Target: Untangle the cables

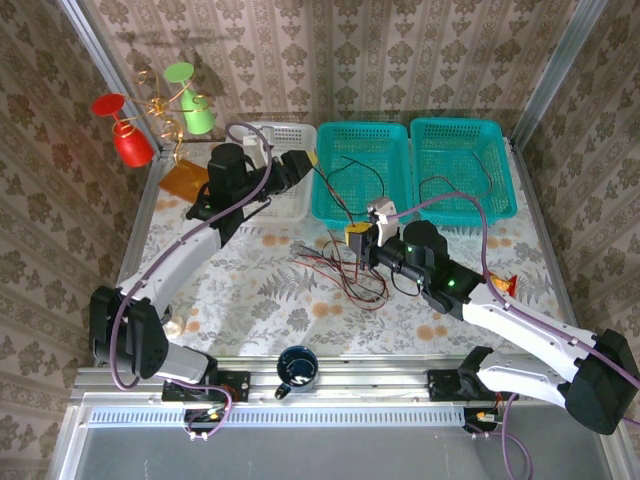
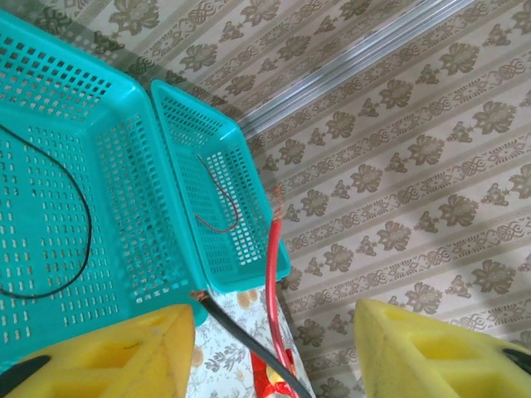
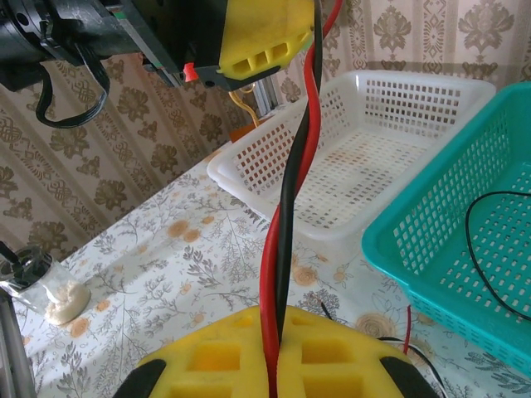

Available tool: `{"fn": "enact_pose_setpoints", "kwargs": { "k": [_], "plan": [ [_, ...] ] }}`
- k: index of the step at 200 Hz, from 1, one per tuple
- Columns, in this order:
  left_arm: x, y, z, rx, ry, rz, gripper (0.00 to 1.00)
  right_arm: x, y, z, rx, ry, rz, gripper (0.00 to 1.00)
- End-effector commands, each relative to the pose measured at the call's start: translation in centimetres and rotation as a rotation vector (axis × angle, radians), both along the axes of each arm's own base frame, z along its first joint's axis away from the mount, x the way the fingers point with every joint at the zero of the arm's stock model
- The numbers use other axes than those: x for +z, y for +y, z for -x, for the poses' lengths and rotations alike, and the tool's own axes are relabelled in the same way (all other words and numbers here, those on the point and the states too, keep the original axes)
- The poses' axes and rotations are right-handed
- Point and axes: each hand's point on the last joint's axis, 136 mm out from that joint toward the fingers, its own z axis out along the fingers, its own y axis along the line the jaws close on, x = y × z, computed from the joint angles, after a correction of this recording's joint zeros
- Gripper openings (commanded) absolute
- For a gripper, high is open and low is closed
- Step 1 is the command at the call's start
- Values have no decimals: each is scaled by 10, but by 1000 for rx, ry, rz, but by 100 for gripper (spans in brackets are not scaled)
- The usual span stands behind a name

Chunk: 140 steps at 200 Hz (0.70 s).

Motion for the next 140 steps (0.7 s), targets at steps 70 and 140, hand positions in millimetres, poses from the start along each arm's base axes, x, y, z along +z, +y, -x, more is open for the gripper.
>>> {"fn": "enact_pose_setpoints", "kwargs": {
  "k": [70,140],
  "plan": [
    [9,-3,-9,5,-45,73,26,13,-1,3,13,-31,-50,0],
    [4,-6,-15,9,-31,82,25,13,1,6,32,-30,-53,0]
  ]
}}
